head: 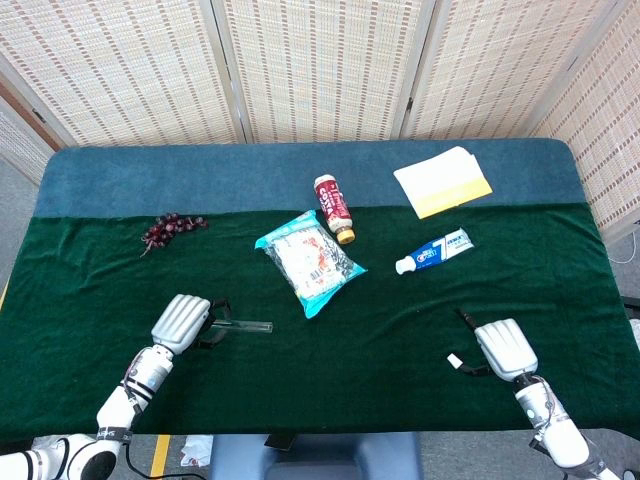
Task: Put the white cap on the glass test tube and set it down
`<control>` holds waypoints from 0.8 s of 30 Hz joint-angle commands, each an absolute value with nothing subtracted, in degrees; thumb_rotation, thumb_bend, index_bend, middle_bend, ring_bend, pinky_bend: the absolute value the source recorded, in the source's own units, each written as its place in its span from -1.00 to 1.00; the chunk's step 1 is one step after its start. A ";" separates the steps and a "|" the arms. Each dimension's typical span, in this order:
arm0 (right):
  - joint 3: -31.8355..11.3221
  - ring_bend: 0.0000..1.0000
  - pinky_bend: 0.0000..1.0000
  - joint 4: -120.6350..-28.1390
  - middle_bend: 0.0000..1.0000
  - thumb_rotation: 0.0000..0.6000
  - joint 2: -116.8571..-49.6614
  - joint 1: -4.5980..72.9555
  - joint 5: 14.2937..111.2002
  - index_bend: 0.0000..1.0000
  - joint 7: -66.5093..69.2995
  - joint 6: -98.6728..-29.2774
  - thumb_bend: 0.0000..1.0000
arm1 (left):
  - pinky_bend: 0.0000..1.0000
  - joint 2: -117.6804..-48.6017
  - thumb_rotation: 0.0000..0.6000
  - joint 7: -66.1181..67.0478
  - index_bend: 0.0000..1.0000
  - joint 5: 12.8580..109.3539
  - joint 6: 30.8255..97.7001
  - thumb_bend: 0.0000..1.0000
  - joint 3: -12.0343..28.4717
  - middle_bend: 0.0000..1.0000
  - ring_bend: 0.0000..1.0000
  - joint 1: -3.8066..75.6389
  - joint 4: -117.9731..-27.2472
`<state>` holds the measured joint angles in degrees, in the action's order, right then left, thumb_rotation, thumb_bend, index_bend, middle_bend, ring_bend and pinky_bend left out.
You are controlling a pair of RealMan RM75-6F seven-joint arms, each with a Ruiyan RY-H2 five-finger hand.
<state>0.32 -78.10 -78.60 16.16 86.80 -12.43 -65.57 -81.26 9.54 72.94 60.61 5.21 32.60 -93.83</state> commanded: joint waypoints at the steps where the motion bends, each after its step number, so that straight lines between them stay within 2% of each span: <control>1: -0.01 1.00 0.99 -78.07 0.75 0.39 -78.88 16.52 86.76 -0.73 -12.57 -65.63 -0.70 | 1.00 -81.17 1.00 9.48 0.41 72.91 60.60 0.05 5.22 1.00 1.00 32.55 -93.88; 18: -2.85 1.00 0.99 -80.68 0.75 0.40 -78.38 20.33 83.24 -0.73 -16.40 -62.91 -0.70 | 1.00 -81.18 1.00 9.32 0.41 72.27 60.23 0.05 5.13 1.00 1.00 32.20 -93.47; 24: -2.65 1.00 0.99 -82.58 0.75 0.40 -76.89 19.92 83.64 -0.73 -15.82 -64.69 -0.70 | 1.00 -81.15 1.00 9.32 0.41 72.36 60.41 0.05 5.35 1.00 1.00 32.18 -93.48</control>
<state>-2.72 -81.99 -77.40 20.12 83.42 -16.14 -64.16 -81.16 9.32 72.34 60.39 5.33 32.18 -93.47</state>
